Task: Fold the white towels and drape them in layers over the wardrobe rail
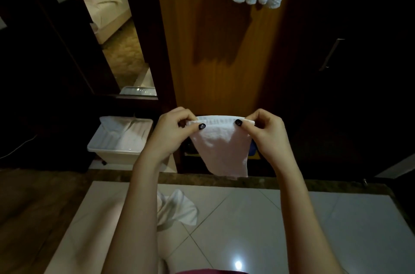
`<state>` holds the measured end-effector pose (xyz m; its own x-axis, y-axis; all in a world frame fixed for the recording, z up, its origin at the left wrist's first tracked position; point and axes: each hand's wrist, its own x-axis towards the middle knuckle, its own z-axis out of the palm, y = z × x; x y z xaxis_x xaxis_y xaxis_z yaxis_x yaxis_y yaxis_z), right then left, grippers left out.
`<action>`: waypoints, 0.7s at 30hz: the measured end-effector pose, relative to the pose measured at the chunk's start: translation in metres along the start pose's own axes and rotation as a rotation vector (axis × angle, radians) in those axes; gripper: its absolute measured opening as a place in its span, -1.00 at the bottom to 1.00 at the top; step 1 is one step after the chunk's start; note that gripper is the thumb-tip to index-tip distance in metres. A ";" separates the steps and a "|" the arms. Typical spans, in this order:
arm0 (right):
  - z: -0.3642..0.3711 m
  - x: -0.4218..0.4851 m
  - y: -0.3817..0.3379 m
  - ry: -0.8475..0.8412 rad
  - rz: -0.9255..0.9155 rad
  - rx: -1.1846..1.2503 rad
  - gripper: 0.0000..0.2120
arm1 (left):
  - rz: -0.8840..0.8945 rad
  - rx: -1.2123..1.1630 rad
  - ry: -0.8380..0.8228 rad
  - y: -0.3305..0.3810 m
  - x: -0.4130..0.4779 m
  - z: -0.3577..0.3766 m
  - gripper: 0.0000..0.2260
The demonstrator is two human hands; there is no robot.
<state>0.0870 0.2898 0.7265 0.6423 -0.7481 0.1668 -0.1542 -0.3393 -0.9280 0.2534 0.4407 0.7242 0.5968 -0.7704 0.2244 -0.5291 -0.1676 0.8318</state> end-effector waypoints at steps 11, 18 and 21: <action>-0.020 -0.004 -0.002 -0.070 -0.003 -0.096 -0.90 | -0.007 -0.052 0.100 0.008 0.007 0.017 -0.75; -0.031 -0.005 -0.011 -0.145 0.103 -0.058 -0.88 | -0.035 -0.158 0.004 0.021 0.006 0.010 -0.70; -0.031 -0.002 -0.012 -0.143 0.051 -0.032 -0.89 | -0.060 -0.017 -0.085 0.023 0.009 0.009 -0.69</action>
<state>0.0642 0.2781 0.7476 0.7332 -0.6766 0.0686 -0.2118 -0.3230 -0.9224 0.2411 0.4248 0.7408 0.5729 -0.8091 0.1307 -0.4832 -0.2047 0.8512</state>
